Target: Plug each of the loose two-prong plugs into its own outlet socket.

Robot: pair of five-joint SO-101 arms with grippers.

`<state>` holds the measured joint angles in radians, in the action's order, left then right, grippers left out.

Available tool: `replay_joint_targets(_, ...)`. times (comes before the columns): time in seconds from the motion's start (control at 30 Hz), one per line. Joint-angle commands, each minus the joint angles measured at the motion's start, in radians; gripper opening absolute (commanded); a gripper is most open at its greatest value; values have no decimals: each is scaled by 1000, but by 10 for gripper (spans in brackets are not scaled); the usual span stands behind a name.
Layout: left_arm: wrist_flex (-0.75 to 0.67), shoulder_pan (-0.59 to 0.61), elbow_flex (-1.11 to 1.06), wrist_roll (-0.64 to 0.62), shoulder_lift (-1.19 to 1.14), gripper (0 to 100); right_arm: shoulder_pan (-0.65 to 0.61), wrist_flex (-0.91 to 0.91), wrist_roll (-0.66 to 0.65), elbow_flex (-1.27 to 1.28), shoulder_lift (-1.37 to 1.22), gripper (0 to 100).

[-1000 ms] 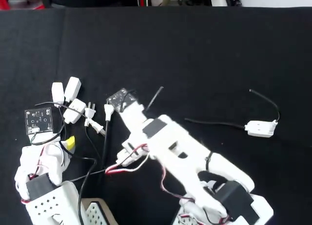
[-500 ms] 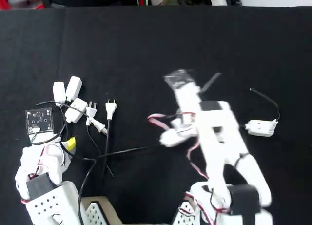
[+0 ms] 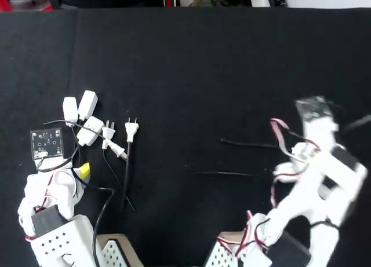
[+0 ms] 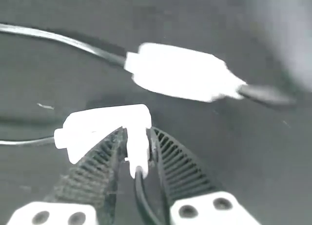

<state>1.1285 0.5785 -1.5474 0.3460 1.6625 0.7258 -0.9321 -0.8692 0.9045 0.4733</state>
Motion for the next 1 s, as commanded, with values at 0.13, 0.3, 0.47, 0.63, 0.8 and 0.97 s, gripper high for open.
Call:
replay_joint_targets(0.13,-18,7,2,8,-5,322,262,199,-152,-19,-53,14)
replay_joint_targets(0.3,-17,8,2,8,-5,322,270,267,-152,-27,-171,30)
replay_joint_targets(0.47,-17,8,2,8,-5,322,278,189,-149,-67,-182,204)
replay_joint_targets(0.63,-17,8,2,8,-5,323,279,-77,-132,-183,-108,341)
replay_joint_targets(0.8,-9,8,7,0,-5,322,275,-460,-40,-377,18,350)
replay_joint_targets(0.97,15,36,12,0,-5,322,236,-689,-40,-467,128,321)
